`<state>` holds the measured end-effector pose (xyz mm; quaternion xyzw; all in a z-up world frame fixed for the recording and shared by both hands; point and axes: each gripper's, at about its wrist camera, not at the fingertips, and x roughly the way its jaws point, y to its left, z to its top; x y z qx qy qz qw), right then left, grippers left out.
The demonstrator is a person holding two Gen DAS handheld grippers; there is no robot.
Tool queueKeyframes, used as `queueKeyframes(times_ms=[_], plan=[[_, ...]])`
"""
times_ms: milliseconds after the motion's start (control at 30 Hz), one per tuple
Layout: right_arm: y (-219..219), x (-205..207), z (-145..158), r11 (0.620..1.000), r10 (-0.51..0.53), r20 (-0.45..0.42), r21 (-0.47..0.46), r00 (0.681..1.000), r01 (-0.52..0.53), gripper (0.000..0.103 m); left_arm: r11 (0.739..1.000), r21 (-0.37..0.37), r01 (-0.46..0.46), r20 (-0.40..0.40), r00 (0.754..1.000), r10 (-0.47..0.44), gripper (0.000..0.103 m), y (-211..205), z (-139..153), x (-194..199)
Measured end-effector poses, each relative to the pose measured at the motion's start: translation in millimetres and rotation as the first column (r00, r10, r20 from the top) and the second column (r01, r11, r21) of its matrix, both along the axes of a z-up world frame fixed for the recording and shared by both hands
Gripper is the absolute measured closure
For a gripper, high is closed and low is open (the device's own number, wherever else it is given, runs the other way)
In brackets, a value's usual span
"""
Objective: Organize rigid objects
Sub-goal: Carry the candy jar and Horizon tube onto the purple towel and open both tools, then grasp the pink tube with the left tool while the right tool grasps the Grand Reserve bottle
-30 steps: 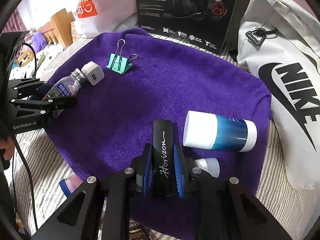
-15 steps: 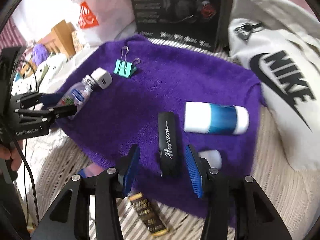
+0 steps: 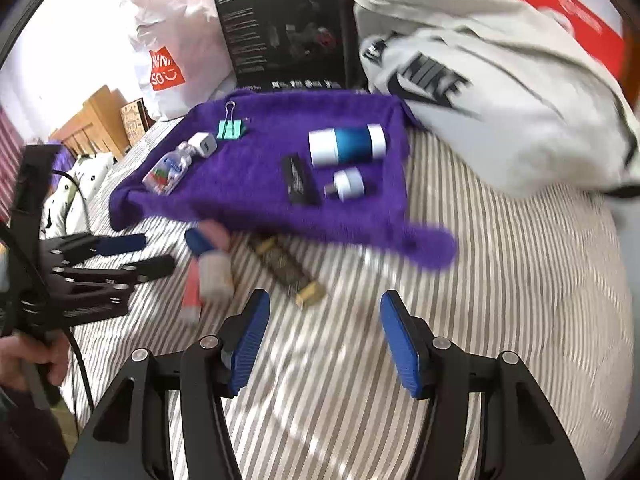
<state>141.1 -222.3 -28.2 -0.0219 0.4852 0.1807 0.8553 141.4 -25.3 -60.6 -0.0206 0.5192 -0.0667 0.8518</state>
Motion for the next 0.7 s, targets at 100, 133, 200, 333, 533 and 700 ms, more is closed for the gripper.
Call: queueKeyframes(times_ms=[100, 133, 200, 333, 533, 700], plan=[[-8, -17, -5, 0.999, -0.02, -0.002, 0.031, 1.0, 0.02, 0.045, 0.999, -0.041, 0.015, -0.024, 1.0, -0.016, 0.045, -13, -10, -4], [-12, -22, -6, 0.998, -0.029, -0.004, 0.052, 1.0, 0.029, 0.045, 0.999, -0.038, 0.016, -0.033, 0.999, -0.018, 0.045, -17, -13, -4], [-16, -29, -10, 0.995, -0.036, -0.022, 0.094, 0.999, 0.038, 0.045, 1.0, 0.004, 0.02, -0.022, 1.0, -0.02, 0.044, -26, -15, -3], [-16, -34, -15, 0.995, -0.028, -0.032, 0.094, 0.999, 0.031, 0.045, 0.993, 0.119, 0.013, -0.017, 1.0, -0.011, 0.041, -33, -17, -3], [-21, -33, -21, 0.992, -0.037, -0.044, 0.119, 0.998, 0.042, 0.045, 0.991, 0.128, -0.027, -0.01, 1.0, 0.028, 0.04, -18, -18, -2], [-18, -29, -30, 0.994, -0.034, -0.06, 0.099, 0.998, 0.04, 0.045, 0.991, 0.134, -0.003, 0.014, 1.0, 0.001, 0.054, -23, -17, 3]])
